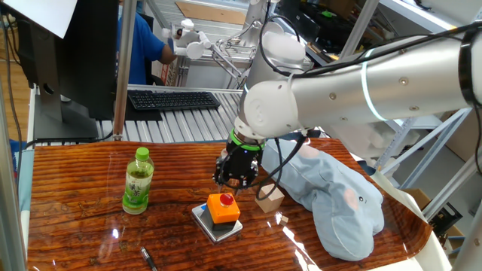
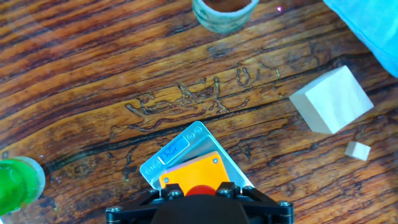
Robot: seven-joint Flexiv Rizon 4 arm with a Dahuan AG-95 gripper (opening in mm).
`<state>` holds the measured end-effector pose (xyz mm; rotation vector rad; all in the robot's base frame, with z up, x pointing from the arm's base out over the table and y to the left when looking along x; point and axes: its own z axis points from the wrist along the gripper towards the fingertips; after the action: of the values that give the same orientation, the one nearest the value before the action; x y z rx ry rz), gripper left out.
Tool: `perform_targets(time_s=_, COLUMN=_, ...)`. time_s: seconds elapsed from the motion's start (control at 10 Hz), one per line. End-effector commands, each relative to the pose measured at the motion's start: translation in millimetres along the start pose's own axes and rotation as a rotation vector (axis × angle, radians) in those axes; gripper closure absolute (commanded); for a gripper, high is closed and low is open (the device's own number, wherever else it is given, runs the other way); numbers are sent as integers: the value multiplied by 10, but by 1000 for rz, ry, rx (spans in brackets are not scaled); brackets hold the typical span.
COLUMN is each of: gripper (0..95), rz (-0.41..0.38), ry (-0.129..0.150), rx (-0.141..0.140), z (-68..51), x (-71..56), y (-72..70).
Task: Remove the object from the scale
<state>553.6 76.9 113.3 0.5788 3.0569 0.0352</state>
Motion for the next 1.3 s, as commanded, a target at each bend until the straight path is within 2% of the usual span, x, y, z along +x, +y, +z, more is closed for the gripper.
perform_targets(time_s=0.1, gripper=380, rz=6, ry=2, rx=-6, z=9, x=11, y=-7)
perform_targets(time_s=0.3, gripper=380, rz=0, ry=3, rx=-10, z=25, x=26, y=-13)
perform_targets(time_s=0.5, gripper=380, rz=-6, ry=0, rx=-11, z=91, x=32, y=-16)
perform_targets(time_s=0.6, gripper=570, rz=-7, ry=-1, rx=-11, z=121, x=38, y=-15)
perform_targets(time_s=1.3, gripper=570, rz=2, ry=-6, rx=-12, z=167, x=91, y=18)
